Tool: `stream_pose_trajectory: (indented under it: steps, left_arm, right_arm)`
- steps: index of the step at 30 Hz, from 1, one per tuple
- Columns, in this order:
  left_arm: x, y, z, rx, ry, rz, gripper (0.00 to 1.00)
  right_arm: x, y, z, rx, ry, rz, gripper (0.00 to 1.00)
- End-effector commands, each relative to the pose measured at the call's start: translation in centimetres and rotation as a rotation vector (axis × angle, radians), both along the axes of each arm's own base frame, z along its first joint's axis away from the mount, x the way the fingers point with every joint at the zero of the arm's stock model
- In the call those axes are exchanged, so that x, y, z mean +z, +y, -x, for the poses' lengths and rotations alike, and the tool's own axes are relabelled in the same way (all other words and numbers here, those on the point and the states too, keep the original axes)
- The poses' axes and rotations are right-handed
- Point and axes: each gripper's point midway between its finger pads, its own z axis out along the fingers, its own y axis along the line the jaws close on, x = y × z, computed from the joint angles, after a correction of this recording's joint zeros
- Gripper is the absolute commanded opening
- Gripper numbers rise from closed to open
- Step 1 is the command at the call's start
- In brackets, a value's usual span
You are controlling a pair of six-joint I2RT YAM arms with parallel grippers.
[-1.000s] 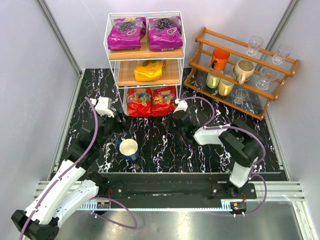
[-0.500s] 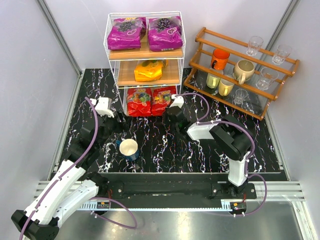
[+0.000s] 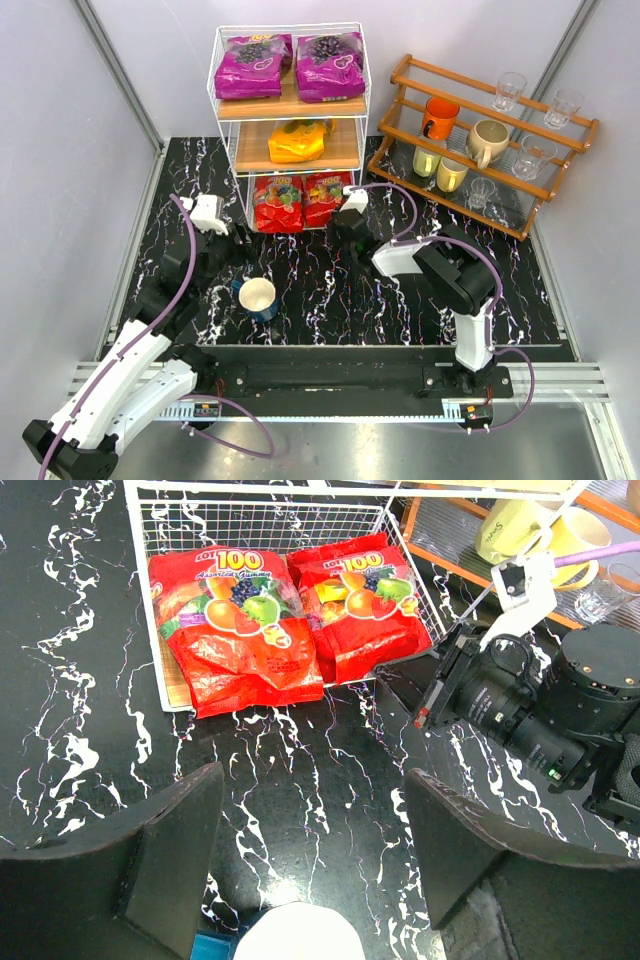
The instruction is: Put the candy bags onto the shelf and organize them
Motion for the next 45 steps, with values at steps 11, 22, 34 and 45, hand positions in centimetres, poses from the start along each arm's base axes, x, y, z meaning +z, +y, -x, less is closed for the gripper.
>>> stream_pose_trajectory:
  steps: [11, 22, 34, 45]
  left_arm:
    - [2.4, 0.1, -0.1, 0.007, -0.053, 0.039, 0.76]
    - [2.2, 0.0, -0.4, 0.030, -0.031, 0.062, 0.80]
    - [2.1, 0.7, -1.8, 0.098, -0.008, 0.043, 0.99]
    - [1.7, 2.3, -1.5, 0.190, 0.003, 0.054, 0.99]
  right_arm:
    - [2.9, 0.8, -1.4, 0.074, -0.074, -0.049, 0.00]
    - [3.7, -0.2, 7.8, 0.296, 0.056, -0.092, 0.28]
    - [7.8, -6.3, 14.4, 0.231, 0.130, -0.129, 1.00]
    - [13.6, -21.1, 15.0, -0.346, -0.029, 0.068, 1.00]
